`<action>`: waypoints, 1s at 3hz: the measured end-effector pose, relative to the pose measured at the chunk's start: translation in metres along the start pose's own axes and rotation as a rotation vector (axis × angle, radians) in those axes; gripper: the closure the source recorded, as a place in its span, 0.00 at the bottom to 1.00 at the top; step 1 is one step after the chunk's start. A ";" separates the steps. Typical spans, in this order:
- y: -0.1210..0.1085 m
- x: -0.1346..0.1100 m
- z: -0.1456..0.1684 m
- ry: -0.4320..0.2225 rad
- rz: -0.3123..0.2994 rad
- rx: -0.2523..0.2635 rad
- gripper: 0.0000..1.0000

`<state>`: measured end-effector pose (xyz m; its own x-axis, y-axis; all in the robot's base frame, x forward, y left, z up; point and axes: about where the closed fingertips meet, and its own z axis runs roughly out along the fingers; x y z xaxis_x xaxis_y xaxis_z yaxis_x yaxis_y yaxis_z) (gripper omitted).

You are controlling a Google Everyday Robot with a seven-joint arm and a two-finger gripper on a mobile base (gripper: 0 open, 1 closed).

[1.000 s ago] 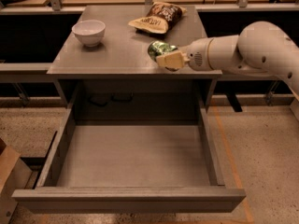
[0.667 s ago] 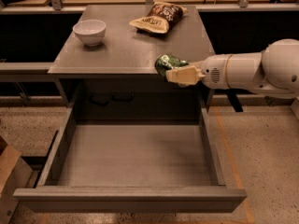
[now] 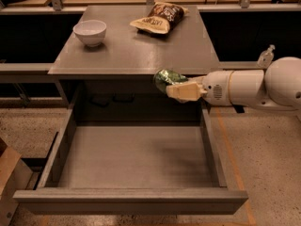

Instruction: Place green can into top drawer

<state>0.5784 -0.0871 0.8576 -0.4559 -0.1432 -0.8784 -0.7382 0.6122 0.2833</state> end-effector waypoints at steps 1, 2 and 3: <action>0.015 0.037 -0.001 0.006 0.053 -0.049 1.00; 0.024 0.084 0.005 0.055 0.107 -0.075 1.00; 0.023 0.130 0.016 0.102 0.165 -0.094 1.00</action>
Offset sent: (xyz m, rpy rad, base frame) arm -0.0840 0.0052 -0.1221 0.0415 0.2273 0.0499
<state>0.5103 -0.0787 0.7436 -0.6187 -0.1279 -0.7752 -0.6905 0.5592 0.4588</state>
